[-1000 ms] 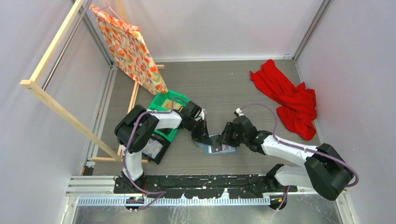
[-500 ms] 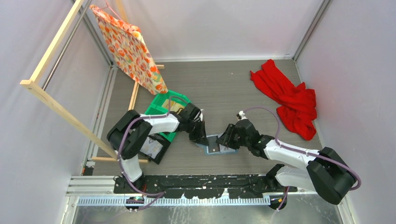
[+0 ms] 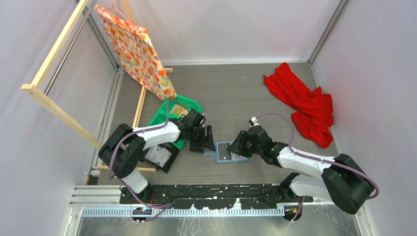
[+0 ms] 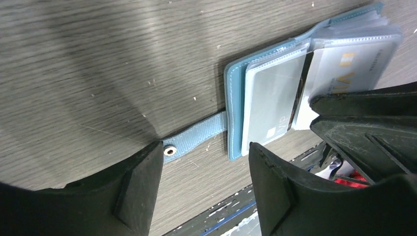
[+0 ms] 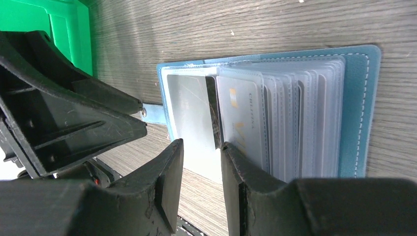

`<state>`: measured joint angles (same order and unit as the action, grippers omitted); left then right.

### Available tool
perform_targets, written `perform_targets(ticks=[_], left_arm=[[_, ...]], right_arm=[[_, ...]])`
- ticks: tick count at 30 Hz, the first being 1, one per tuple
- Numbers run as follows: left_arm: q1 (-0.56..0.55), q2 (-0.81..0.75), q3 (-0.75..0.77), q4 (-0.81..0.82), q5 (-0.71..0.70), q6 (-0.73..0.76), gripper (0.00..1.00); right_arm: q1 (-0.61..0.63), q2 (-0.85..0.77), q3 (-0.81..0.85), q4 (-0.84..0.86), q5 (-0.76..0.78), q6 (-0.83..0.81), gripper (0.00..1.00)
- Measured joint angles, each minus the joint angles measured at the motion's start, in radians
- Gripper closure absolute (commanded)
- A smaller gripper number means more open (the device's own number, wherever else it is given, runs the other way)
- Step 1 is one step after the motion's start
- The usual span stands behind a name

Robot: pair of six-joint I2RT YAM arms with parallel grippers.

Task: Take the credit cards out of the card holder
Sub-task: Remove the credit card from the card holder.

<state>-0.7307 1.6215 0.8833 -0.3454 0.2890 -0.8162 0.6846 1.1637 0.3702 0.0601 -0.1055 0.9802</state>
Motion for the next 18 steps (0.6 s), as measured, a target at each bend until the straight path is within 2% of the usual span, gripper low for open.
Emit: perform_targets(ticks=[12, 14, 18], left_arm=[[0.013, 0.068, -0.037, 0.205, 0.129, -0.087, 0.54], [0.013, 0.081, -0.037, 0.225, 0.14, -0.095, 0.54], [0.012, 0.08, -0.035, 0.224, 0.137, -0.098, 0.48]], right_arm=[[0.0, 0.027, -0.008, -0.029, 0.018, 0.0, 0.6], [0.0, 0.027, -0.008, -0.029, 0.021, 0.001, 0.6], [0.001, 0.016, -0.012, -0.035, 0.026, 0.005, 0.6]])
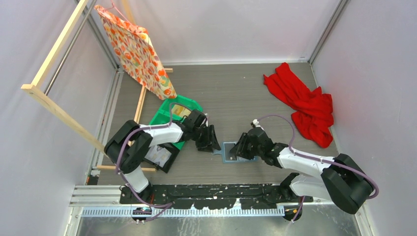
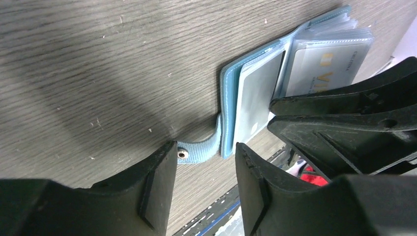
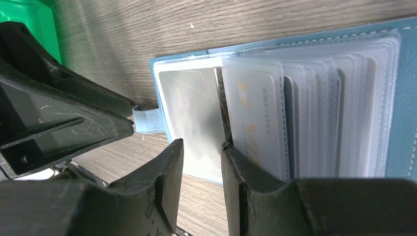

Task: Take the credit cards out of the card holder
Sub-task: Remove the credit card from the card holder.

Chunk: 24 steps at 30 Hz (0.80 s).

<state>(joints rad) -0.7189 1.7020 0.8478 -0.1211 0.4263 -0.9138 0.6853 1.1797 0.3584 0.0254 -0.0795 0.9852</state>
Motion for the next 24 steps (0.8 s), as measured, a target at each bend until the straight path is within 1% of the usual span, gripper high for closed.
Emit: perform_targets(ticks=[2, 5, 7, 10, 15, 19, 21, 24], left_arm=[[-0.01, -0.013, 0.005, -0.017, -0.027, 0.006, 0.44], [-0.042, -0.054, 0.028, -0.101, -0.127, 0.039, 0.39], [-0.059, -0.085, 0.042, -0.15, -0.179, 0.06, 0.39], [-0.073, -0.099, 0.08, -0.195, -0.218, 0.084, 0.39], [-0.077, -0.042, 0.14, -0.206, -0.223, 0.108, 0.39], [-0.08, 0.021, 0.162, -0.209, -0.206, 0.109, 0.38], [-0.081, 0.038, 0.168, -0.209, -0.188, 0.105, 0.38], [-0.082, 0.046, 0.172, -0.203, -0.168, 0.098, 0.38]], right_arm=[[0.0, -0.02, -0.005, -0.02, 0.012, 0.0, 0.6], [0.0, -0.06, -0.01, -0.063, 0.022, -0.001, 0.6], [0.0, -0.08, -0.01, -0.09, 0.026, -0.003, 0.6], [0.0, -0.125, -0.01, -0.146, 0.043, -0.008, 0.6], [-0.004, -0.239, -0.001, -0.262, 0.107, -0.026, 0.6], [-0.048, -0.32, 0.023, -0.356, 0.161, -0.063, 0.59], [-0.086, -0.323, 0.037, -0.383, 0.172, -0.088, 0.6], [-0.125, -0.28, 0.054, -0.394, 0.167, -0.119, 0.6]])
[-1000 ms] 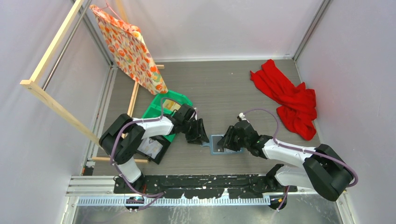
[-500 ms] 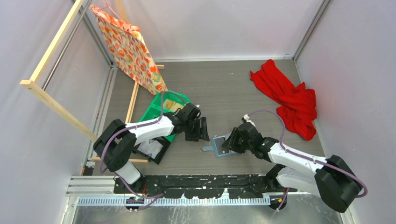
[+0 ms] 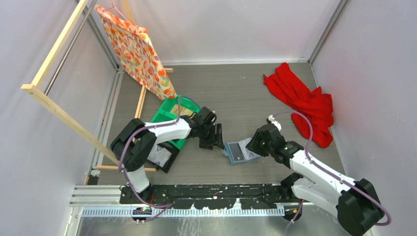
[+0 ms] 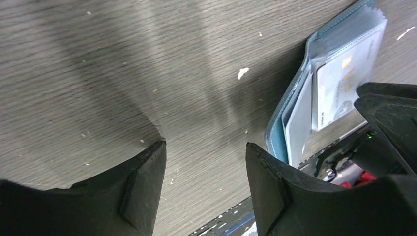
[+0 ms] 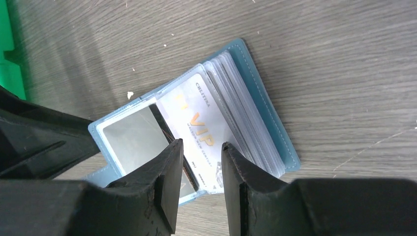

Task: Take the credit cards out of the card holder
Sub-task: Remove the credit card from the card holder.

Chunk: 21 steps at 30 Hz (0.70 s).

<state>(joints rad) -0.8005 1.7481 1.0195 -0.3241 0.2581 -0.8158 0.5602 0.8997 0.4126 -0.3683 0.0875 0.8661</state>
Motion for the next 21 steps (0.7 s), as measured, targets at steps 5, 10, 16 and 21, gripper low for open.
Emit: perform_targets(ticks=[5, 10, 16, 21], left_arm=[[0.0, 0.015, -0.003, 0.042, 0.053, -0.038, 0.39], [0.0, 0.017, -0.055, 0.16, 0.11, -0.102, 0.42], [-0.002, -0.037, -0.172, 0.321, 0.109, -0.194, 0.4], [-0.003, -0.12, -0.248, 0.379, 0.054, -0.245, 0.33]], right_arm=[[-0.037, 0.074, 0.026, 0.034, -0.035, -0.031, 0.61], [-0.048, 0.089, 0.031, 0.047, -0.049, -0.044, 0.61], [-0.052, 0.088, 0.031, 0.047, -0.06, -0.052, 0.62], [-0.053, 0.086, 0.031, 0.047, -0.064, -0.052, 0.62]])
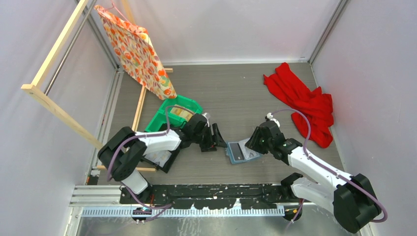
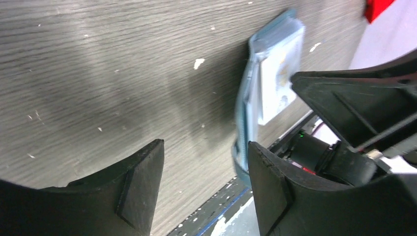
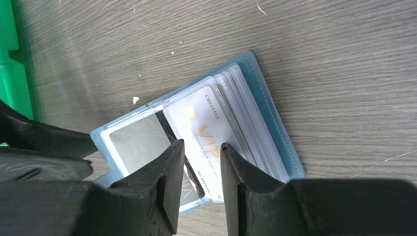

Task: Take the credit cards out of the card holder
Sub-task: Remove the credit card from the card holder.

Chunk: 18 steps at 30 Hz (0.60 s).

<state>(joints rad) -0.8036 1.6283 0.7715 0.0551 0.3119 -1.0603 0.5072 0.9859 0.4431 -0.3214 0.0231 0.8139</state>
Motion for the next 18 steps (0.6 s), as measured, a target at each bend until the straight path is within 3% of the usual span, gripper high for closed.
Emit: perform_targets(ticks=[9, 14, 18], left_arm=[[0.0, -0.034, -0.018, 0.155, 0.008, -0.053, 0.28], [-0.005, 0.036, -0.018, 0.252, 0.053, -0.084, 0.4], [-0.016, 0.07, -0.018, 0.277, 0.079, -0.094, 0.6]], right_arm=[[-0.001, 0.001, -0.002, 0.006, -0.01, 0.0, 0.62], [-0.001, 0.001, -0.004, 0.008, -0.011, 0.0, 0.62], [-0.001, 0.001, -0.004, 0.008, -0.011, 0.0, 0.62]])
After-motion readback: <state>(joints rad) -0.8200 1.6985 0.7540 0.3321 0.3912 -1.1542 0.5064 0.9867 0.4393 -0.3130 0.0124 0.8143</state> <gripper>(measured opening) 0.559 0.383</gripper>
